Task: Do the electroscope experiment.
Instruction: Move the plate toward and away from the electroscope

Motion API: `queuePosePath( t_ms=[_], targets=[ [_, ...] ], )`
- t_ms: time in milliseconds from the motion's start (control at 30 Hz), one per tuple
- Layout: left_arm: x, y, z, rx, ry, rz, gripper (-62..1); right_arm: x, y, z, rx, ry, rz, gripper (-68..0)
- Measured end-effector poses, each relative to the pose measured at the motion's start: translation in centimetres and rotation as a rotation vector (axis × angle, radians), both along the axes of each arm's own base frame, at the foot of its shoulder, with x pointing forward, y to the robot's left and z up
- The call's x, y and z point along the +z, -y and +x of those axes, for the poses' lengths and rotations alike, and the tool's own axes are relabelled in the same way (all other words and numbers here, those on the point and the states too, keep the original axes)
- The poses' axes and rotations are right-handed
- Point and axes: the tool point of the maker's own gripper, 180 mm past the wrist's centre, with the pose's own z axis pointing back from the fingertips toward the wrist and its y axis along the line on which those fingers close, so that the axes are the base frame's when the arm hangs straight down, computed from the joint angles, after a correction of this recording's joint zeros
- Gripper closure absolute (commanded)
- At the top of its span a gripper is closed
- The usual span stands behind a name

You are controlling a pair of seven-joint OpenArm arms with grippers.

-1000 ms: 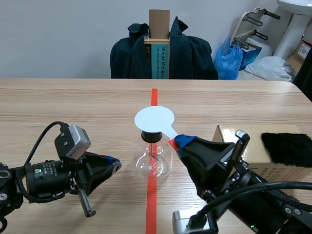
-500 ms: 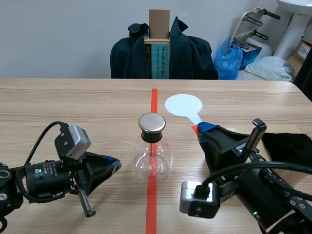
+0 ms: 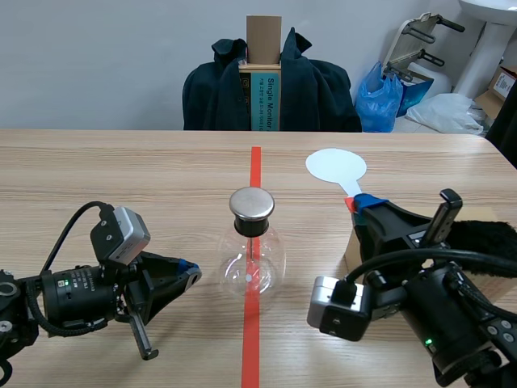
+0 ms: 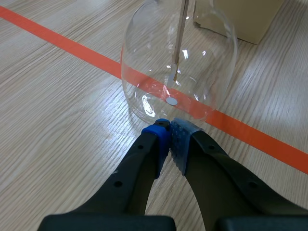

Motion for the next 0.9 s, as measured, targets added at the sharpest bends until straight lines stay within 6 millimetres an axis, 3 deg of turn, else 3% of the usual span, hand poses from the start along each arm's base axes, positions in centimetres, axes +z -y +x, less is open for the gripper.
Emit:
queuePosePath(
  t_ms=[900],
  targets=[
    [0.0, 0.0, 0.0, 0.000, 0.000, 0.000, -2.7, -0.2, -5.8, -4.2, 0.400, -0.005, -0.015, -0.8]
  ],
)
